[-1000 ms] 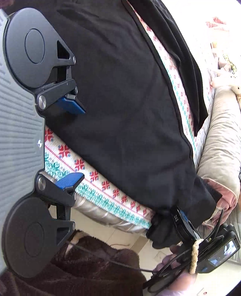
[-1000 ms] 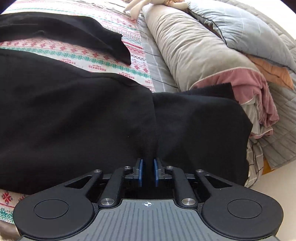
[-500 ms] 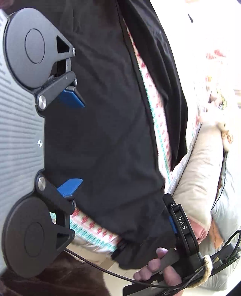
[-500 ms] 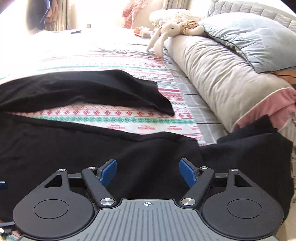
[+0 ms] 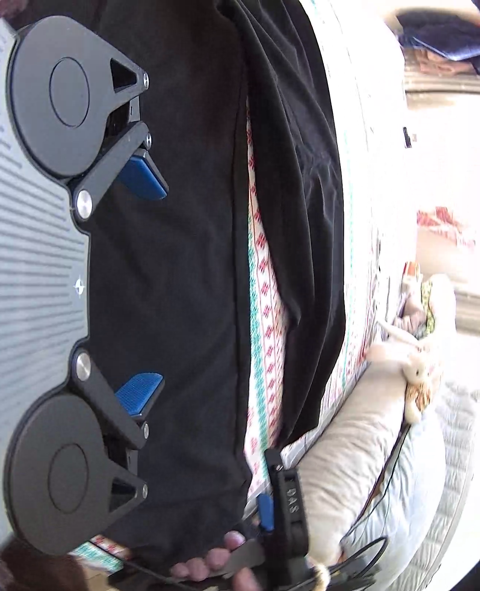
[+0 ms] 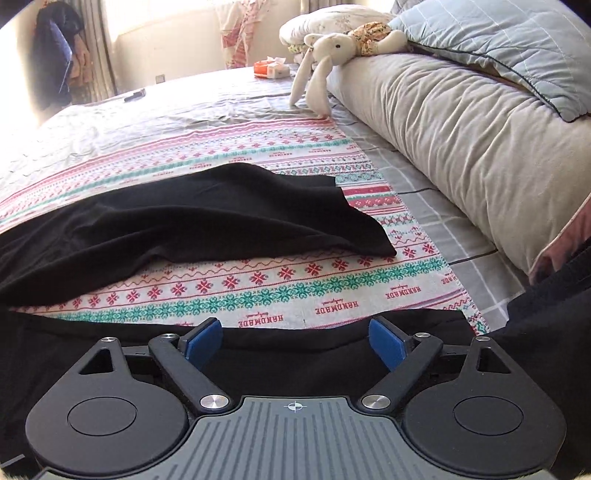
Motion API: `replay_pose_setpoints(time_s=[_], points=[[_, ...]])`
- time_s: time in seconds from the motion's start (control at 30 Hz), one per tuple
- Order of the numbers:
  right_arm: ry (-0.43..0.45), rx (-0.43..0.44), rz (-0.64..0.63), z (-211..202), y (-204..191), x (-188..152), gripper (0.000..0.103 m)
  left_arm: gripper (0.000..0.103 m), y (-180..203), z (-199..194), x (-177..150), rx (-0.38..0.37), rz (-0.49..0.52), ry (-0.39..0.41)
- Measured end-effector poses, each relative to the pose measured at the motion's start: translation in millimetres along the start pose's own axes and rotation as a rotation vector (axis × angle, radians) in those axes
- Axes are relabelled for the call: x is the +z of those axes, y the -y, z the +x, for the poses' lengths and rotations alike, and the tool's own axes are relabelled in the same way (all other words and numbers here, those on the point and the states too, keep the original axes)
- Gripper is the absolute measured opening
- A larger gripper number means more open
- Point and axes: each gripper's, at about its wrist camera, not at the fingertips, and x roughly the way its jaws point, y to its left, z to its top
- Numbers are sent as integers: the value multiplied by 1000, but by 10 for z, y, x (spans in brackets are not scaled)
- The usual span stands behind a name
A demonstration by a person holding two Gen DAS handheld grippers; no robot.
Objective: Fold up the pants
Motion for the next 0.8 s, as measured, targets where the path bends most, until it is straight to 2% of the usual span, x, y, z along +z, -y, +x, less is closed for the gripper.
replay_pose_setpoints(time_s=[0.17,0.27,0.5,0.73,0.8], points=[[-4,-21,-30,162,72,126,89,103,47,261,180,48,-11,7],[-5,-14,-6,259,196,236,89,103,93,380,273,59,5,20],[19,29,117,600,534,606,89,102,201,786,617,61,197,74],[26,124,316,1268,946,1043,84,80,378,1339,929,-42,317,89],[6,134,340,1500,995,1144,73,74,414,1497,1015,-58,330,87]])
